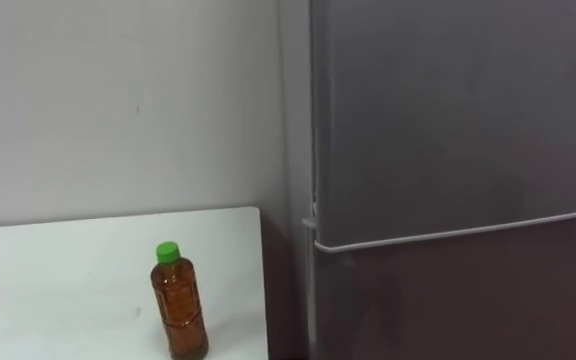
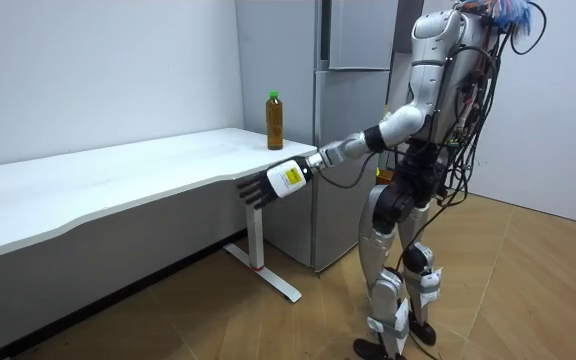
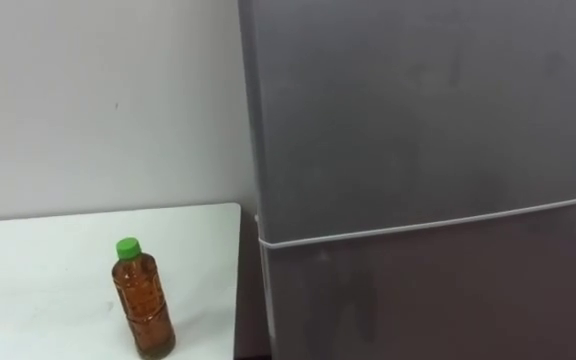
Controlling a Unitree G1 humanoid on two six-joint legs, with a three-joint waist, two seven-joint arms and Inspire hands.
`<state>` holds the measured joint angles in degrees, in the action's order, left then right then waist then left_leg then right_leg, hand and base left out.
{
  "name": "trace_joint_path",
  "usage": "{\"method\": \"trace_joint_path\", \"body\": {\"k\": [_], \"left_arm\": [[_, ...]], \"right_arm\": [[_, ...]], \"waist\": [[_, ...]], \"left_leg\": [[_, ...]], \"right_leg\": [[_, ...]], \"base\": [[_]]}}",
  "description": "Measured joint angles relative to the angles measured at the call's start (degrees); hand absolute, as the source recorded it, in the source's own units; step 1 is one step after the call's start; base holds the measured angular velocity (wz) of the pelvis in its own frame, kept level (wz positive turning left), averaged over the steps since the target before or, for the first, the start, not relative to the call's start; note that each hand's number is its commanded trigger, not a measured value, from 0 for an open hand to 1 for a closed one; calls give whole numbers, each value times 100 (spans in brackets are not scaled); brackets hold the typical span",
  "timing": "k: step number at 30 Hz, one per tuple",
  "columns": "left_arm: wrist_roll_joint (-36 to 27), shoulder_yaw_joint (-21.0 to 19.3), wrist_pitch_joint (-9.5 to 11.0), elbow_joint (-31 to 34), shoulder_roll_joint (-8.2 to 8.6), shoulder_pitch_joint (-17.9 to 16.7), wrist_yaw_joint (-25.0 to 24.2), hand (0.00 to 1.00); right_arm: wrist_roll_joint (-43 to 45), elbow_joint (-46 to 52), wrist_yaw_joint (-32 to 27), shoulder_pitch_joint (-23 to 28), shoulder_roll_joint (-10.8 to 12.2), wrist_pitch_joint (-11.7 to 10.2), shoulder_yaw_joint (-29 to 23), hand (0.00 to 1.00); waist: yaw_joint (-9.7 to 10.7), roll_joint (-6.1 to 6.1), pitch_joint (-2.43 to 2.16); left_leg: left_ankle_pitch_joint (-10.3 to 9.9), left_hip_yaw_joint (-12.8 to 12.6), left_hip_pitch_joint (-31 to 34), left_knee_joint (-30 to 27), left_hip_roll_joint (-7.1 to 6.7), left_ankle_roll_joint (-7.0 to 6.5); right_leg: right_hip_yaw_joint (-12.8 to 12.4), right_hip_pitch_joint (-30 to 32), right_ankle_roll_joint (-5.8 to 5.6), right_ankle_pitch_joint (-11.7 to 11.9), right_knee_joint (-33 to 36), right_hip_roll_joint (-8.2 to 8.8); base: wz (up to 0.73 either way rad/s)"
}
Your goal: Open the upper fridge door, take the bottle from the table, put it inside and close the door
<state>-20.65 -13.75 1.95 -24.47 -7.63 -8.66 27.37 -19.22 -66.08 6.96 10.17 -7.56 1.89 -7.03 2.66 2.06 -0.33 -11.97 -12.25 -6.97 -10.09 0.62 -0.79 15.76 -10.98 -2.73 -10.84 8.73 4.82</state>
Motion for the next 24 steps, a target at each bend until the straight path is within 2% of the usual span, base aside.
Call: {"method": "trace_joint_path", "body": {"k": [4,9,14,17,19,20,24], "left_arm": [[37,-90,5,795,0,26,124,0],[268,-346,7,2164,-22,94,266,0],[712,-347,-12,2855,-22,289,283,0],[942,-376,-40,3327,-21,432,168,0],[1123,-393,-42,3651,-22,470,54,0],[1153,-389,-42,3864,-22,492,-33,0],[1153,-277,-113,4334,-22,688,-334,0]], "right_arm": [[-1,-2,-25,5,19,0,-45,0],[73,28,-34,11,19,17,-46,0],[73,20,-58,-6,62,12,-44,0],[81,106,-48,15,71,15,-51,0],[133,133,-11,10,77,15,-53,0],[143,145,12,7,76,14,-49,0],[139,125,49,-7,65,18,-41,0]], "waist": [[-36,-3,11],[-75,-18,6],[-42,-2,14],[0,-7,33],[19,-16,24],[39,-15,-1],[51,-25,-4]], "left_leg": [[-1,21,40,-23,2,-1],[0,27,44,-40,-1,-3],[-3,58,45,-62,1,-3],[-3,65,71,-60,2,-5],[-3,63,107,-61,0,-6],[0,64,138,-64,-1,-7],[1,66,147,-63,-4,-8]], "right_leg": [[2,24,0,0,0,0],[-1,73,0,0,8,3],[10,15,0,0,-1,1],[7,21,0,0,0,2],[5,90,0,0,1,3],[4,102,1,1,1,5],[8,92,2,2,3,4]], "base": [[0],[-1],[3],[0],[0],[0],[0]]}}
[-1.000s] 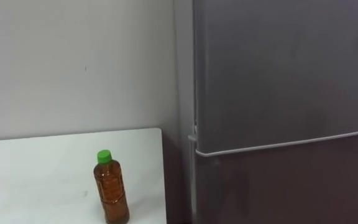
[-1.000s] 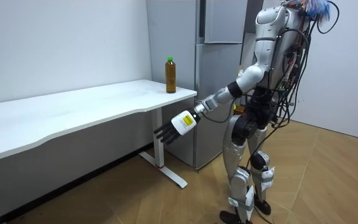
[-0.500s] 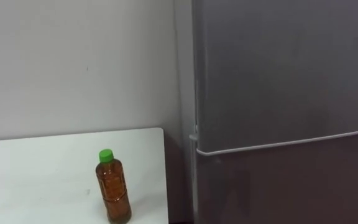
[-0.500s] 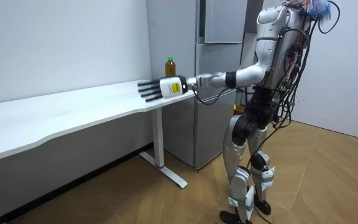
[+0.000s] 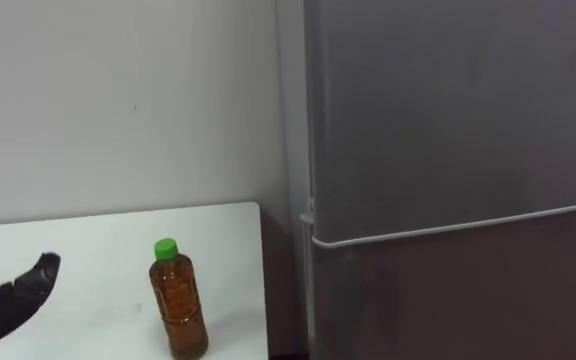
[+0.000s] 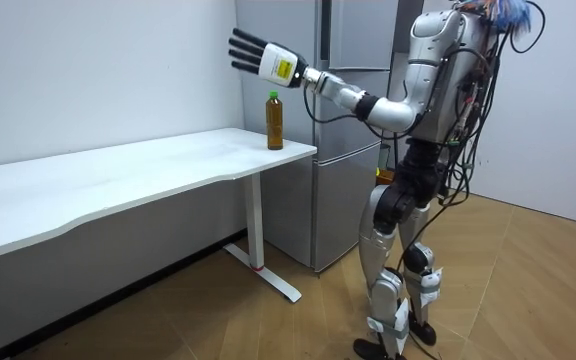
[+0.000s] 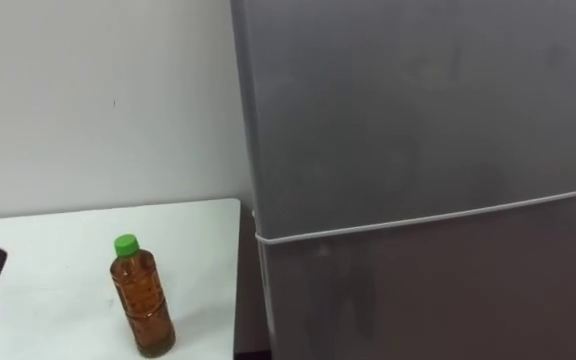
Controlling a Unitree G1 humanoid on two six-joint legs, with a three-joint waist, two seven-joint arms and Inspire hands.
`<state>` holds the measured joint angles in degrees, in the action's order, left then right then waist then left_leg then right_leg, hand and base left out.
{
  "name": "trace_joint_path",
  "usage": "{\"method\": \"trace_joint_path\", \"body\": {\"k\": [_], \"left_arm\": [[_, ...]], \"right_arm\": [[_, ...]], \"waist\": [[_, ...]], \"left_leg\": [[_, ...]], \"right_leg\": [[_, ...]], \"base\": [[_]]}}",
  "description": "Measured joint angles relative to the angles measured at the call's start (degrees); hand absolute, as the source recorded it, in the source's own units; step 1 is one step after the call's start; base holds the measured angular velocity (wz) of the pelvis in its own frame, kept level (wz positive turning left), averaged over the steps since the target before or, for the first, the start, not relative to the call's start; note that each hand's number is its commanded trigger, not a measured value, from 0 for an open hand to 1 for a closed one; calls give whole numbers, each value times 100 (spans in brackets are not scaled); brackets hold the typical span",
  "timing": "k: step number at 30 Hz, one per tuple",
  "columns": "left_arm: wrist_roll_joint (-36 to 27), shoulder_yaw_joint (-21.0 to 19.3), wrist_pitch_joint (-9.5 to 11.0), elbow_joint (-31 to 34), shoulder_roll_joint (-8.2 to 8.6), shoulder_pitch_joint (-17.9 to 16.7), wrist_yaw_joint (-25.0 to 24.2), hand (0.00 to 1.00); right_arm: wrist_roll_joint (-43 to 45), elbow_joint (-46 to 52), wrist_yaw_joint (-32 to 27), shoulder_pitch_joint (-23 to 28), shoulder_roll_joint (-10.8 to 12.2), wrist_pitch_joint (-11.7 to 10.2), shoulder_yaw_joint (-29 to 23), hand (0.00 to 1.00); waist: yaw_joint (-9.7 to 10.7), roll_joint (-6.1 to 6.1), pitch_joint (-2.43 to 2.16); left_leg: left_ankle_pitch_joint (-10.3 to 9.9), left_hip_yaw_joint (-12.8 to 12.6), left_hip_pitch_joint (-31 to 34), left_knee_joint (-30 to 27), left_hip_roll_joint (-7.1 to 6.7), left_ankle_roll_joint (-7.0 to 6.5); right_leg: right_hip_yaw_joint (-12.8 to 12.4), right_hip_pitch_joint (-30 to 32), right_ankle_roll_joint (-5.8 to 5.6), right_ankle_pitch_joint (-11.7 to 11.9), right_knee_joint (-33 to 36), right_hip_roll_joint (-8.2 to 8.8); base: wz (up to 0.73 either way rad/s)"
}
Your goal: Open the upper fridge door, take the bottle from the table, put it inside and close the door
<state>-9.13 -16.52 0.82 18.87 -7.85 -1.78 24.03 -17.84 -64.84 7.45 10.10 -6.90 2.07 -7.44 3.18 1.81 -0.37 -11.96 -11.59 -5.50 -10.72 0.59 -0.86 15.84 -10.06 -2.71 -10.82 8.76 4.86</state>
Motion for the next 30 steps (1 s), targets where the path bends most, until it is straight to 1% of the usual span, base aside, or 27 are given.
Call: {"method": "trace_joint_path", "body": {"k": [4,6,7,9,10,12,14,15,16,18,20,23,26,27,30], "left_arm": [[-22,161,-170,128,7,215,-280,0],[-54,337,-303,277,29,346,-481,0],[-118,391,-339,339,28,373,-552,0],[-441,613,-349,602,27,404,-867,0],[-541,661,-349,640,27,416,-968,0],[-945,820,-349,688,27,472,-1337,0],[-1231,907,-356,688,27,476,-1580,0],[-1456,987,-381,689,26,493,-1725,0],[-1594,1005,-407,689,27,503,-1805,0],[-2069,1018,-479,689,26,534,-2110,0],[-2187,1042,-533,689,22,538,-2265,0],[-2184,1260,-637,689,23,539,-2494,0],[-2134,1414,-809,689,21,551,-2831,0],[-2054,1466,-870,689,22,581,-2927,0],[-2001,1492,-1030,689,22,662,-3137,0]], "right_arm": [[-44,-40,20,-45,-6,50,45,0],[-69,-160,48,-112,-4,56,80,0],[-77,-168,52,-122,-8,58,100,0],[-62,-167,58,-197,-5,56,136,0],[-55,-167,58,-206,-7,55,136,0],[-59,-175,62,-215,-22,51,126,0],[-73,-169,74,-231,-36,49,125,0],[-96,-174,83,-236,-52,50,119,0],[-110,-177,83,-237,-56,51,116,0],[-122,-183,92,-227,-55,58,123,0],[-128,-184,122,-225,-58,76,119,0],[-229,-179,132,-255,-56,149,124,0],[-218,-155,143,-274,-57,189,127,0],[-218,-153,147,-293,-60,226,127,0],[-219,-156,159,-323,-72,283,127,0]], "waist": [[-1,-4,10],[27,-19,21],[46,-23,24],[164,-15,25],[181,-6,26],[274,33,47],[304,66,51],[311,79,49],[312,88,44],[338,94,40],[344,88,39],[344,65,32],[383,61,23],[409,69,11],[452,92,-6]], "left_leg": [[1,-22,-15,-17,-3,0],[1,3,-9,-13,-3,0],[1,12,-2,-7,-5,-1],[-1,52,37,-13,-11,-3],[-1,54,47,-16,-11,-3],[-1,58,69,-27,-10,-3],[-1,46,70,-36,-6,-2],[-1,59,72,-58,-7,-2],[-1,59,72,-59,-7,-2],[0,53,77,-60,0,0],[2,39,94,-64,4,0],[0,-7,101,-66,-2,-2],[-3,-10,138,-85,-10,-7],[-3,-10,173,-103,-9,-8],[2,-23,182,-104,-5,-13]], "right_leg": [[5,-12,0,0,-2,2],[5,-10,-1,0,-5,2],[8,-9,-1,0,-5,2],[12,0,-2,1,-6,5],[13,7,-2,1,-6,5],[12,14,-2,1,-9,3],[14,19,-2,1,-9,1],[9,24,-3,0,-10,1],[7,24,-4,0,-10,1],[-6,51,-4,0,-9,-2],[-16,106,-3,0,-2,-2],[-13,113,-4,0,-8,7],[-14,148,-6,-2,-16,15],[-15,184,-6,-2,-13,16],[-29,203,-5,-1,-10,14]], "base": [[0],[0],[6],[8],[6],[2],[0],[0],[0],[0],[-4],[0],[0],[0],[-1]]}}
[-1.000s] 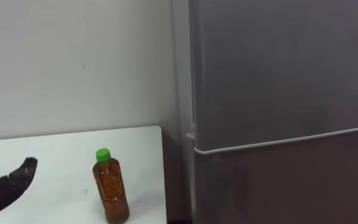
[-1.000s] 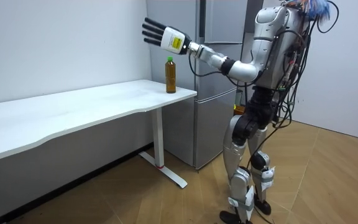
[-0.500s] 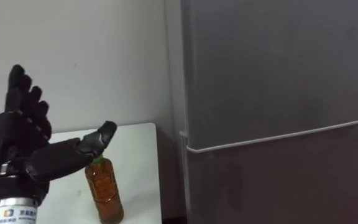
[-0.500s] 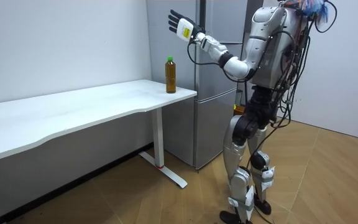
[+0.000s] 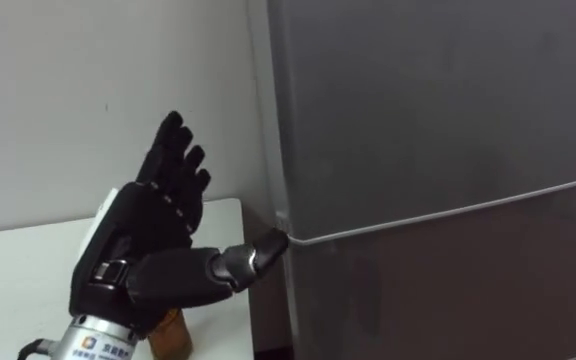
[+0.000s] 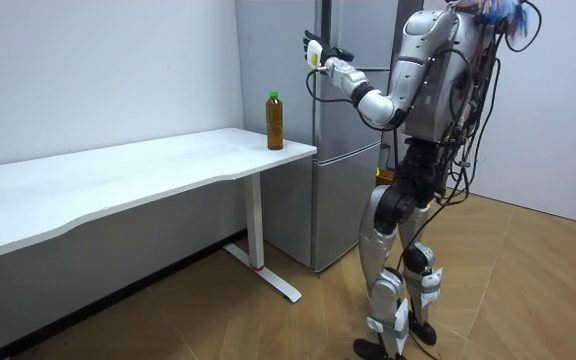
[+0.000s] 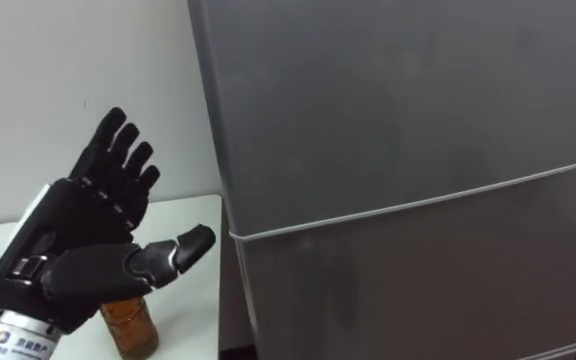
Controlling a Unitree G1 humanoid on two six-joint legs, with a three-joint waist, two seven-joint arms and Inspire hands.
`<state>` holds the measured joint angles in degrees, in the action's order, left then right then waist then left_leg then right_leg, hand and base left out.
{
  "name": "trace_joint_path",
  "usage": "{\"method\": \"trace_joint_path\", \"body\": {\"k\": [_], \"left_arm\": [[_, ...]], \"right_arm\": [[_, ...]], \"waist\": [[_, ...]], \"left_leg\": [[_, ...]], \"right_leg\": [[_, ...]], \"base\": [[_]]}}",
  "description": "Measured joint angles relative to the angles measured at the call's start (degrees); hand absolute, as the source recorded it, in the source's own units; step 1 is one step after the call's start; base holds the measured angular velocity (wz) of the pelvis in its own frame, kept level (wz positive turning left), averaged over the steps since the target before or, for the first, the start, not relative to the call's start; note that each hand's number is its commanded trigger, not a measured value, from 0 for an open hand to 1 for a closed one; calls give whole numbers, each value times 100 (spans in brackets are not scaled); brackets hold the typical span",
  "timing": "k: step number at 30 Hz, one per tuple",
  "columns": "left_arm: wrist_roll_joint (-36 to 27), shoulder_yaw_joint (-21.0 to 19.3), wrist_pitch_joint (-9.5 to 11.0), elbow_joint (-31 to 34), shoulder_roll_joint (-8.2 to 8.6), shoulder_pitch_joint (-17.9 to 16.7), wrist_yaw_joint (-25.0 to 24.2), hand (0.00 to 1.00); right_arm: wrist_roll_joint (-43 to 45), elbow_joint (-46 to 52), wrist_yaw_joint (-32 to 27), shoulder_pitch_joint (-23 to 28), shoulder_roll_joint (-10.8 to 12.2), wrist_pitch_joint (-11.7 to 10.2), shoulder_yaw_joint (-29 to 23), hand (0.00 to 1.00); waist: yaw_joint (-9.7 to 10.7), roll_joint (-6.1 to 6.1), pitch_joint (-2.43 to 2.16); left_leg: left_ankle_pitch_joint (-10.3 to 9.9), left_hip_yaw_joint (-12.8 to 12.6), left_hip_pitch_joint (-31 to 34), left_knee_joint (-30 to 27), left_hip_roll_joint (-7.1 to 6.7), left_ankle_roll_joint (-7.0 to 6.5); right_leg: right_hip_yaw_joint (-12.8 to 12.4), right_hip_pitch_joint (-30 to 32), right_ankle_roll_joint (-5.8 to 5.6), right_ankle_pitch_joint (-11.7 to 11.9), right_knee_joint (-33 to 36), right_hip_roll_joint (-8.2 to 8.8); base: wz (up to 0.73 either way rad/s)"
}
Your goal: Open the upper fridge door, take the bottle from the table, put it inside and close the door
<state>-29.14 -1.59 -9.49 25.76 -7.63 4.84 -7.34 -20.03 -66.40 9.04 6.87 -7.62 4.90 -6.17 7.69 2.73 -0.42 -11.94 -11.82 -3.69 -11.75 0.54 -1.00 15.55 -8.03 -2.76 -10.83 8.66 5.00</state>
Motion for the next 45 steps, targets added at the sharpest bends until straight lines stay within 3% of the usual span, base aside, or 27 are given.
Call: {"method": "trace_joint_path", "body": {"k": [5,13,19,27,39,41,42,43,45], "left_arm": [[63,175,-50,0,0,190,-227,0],[50,471,-54,1,-3,223,-315,0],[-30,605,-54,18,-13,223,-671,0],[-60,620,-53,99,-40,389,-968,0],[-68,612,-53,268,-233,397,-973,0],[-68,612,-53,268,-254,397,-972,58],[-68,613,-53,268,-255,396,-972,72],[-68,613,-53,268,-251,397,-972,100],[-64,592,-54,265,-253,395,-957,100]], "right_arm": [[7,0,46,-6,-78,14,97,0],[-36,-14,6,-61,-139,12,276,0],[-48,-19,-12,-73,-133,-4,309,0],[13,-125,-14,-205,-131,-58,481,0],[26,-276,-12,-255,-115,-178,488,0],[26,-275,-12,-256,-116,-178,488,0],[24,-274,-13,-256,-116,-178,491,0],[23,-273,-15,-257,-117,-179,491,0],[20,-270,-20,-288,-120,-186,492,0]], "waist": [[-5,42,-18],[19,74,-3],[23,51,14],[22,-19,57],[62,22,37],[65,28,39],[71,25,44],[71,32,47],[65,50,48]], "left_leg": [[0,-23,-4,6,6,1],[-4,-15,4,16,6,-1],[-3,-41,2,25,-6,-2],[4,83,136,-2,-37,-12],[4,103,206,-39,-33,-12],[4,106,205,-42,-29,-13],[3,107,207,-42,-24,-14],[2,106,209,-42,-18,-15],[3,109,218,-41,5,-20]], "right_leg": [[-26,12,0,0,10,-3],[-104,-17,0,0,9,-7],[-111,-7,-10,-11,-15,-1],[-111,48,-13,-14,-87,-7],[-48,55,-13,-12,-63,-5],[-47,55,-12,-12,-47,-5],[-48,66,-12,-12,-26,-5],[-51,79,-12,-12,-6,-5],[-63,82,-12,-12,3,2]], "base": [[0],[0],[0],[10],[1],[0],[0],[0],[0]]}}
